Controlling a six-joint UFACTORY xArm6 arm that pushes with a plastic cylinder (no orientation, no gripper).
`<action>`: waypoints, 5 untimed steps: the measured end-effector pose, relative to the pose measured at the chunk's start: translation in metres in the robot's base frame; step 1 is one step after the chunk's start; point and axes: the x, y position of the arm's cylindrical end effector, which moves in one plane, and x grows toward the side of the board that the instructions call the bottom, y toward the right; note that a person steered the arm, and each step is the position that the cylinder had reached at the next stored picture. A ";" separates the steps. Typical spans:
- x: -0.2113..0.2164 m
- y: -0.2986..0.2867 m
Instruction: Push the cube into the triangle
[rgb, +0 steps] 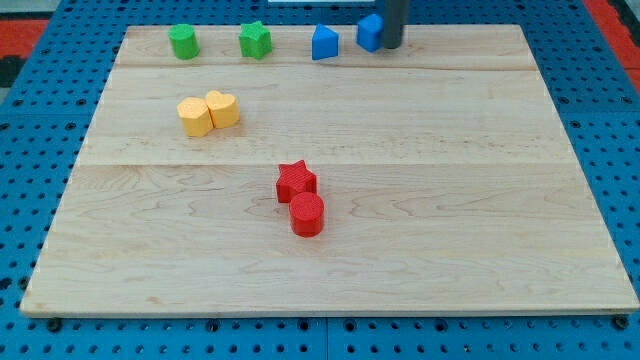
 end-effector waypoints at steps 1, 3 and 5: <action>0.003 0.083; -0.037 0.055; -0.016 -0.052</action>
